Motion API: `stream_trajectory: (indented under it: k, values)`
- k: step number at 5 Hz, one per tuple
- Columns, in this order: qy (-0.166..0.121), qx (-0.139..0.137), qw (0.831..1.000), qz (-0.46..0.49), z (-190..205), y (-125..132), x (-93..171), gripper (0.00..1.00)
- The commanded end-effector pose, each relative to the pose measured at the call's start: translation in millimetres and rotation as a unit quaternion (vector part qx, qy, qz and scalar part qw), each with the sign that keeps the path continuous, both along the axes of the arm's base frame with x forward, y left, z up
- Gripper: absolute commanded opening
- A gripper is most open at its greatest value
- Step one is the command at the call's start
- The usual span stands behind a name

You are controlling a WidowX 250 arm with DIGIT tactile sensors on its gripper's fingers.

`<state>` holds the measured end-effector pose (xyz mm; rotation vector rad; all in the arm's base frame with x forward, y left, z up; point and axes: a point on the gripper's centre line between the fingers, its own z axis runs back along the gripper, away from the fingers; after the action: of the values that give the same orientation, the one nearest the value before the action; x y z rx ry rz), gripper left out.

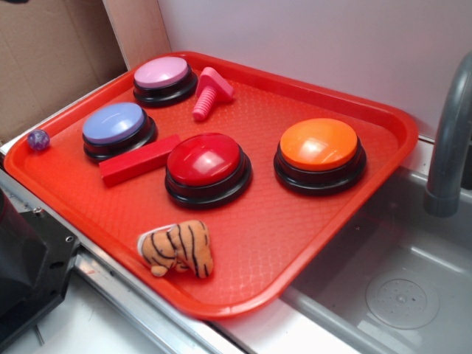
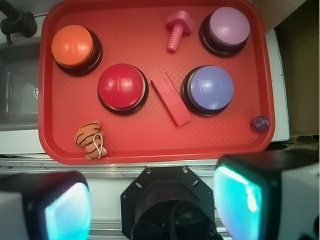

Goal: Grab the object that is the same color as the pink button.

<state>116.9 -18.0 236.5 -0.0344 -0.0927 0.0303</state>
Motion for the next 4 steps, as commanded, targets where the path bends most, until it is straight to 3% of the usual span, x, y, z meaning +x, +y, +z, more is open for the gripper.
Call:
stream_trajectory:
  k: [1,2,3,4]
  values:
    - [0.0,0.0,1.0,0.0,0,0,0,1.0]
    - [-0.006,-0.001,1.0,0.021,-4,8,25,1.0]
    - [-0.02,0.032,0.998,0.047,-11,16,53,1.0]
    - [-0.036,0.03,0.996,0.069,-18,30,80,1.0]
